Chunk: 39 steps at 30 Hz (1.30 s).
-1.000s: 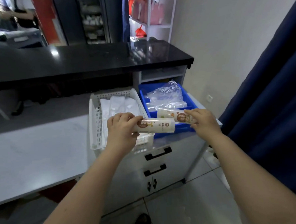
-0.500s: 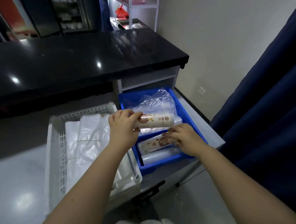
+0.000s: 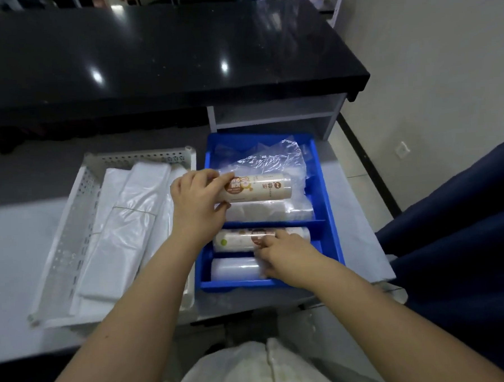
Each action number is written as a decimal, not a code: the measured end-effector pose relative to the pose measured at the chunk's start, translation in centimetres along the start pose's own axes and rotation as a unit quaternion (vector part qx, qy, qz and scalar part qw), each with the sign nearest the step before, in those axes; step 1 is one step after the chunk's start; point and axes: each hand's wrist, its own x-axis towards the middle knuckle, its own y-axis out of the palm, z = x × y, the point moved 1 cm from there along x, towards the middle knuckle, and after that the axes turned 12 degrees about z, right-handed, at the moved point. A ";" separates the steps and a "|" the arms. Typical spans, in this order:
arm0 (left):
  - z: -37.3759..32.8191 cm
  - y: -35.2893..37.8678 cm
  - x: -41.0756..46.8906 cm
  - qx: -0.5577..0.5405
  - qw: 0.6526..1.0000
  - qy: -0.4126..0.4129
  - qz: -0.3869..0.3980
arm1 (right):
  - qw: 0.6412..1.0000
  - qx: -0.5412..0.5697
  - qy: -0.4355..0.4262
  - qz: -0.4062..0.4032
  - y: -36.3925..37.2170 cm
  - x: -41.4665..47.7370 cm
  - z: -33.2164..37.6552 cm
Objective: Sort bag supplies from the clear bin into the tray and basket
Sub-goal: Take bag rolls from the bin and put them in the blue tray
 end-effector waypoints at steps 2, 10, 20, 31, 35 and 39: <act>0.0 -0.1 -0.3 0.012 1.000 -0.018 -0.011 | 1.000 -0.007 -0.003 0.028 -0.2 0.3 0.1; 0.1 -1.3 -2.5 0.032 0.996 -0.074 -0.039 | 0.995 -0.037 -0.078 -0.055 -1.1 -0.4 -1.0; 1.7 -2.8 -4.8 0.042 0.995 -0.091 -0.018 | 0.972 0.178 -0.084 -0.126 -2.6 -5.0 -0.7; -2.4 -0.4 -5.9 0.044 0.995 -0.026 0.085 | 0.928 0.127 0.063 -0.344 -9.8 -8.3 -5.8; -5.0 1.6 -6.8 0.035 0.982 0.022 0.184 | 0.935 0.124 0.078 -0.322 -8.6 -7.5 -5.2; -5.3 2.9 -7.5 0.015 0.966 0.032 0.257 | 0.947 0.138 0.076 -0.279 -5.8 -6.5 -4.1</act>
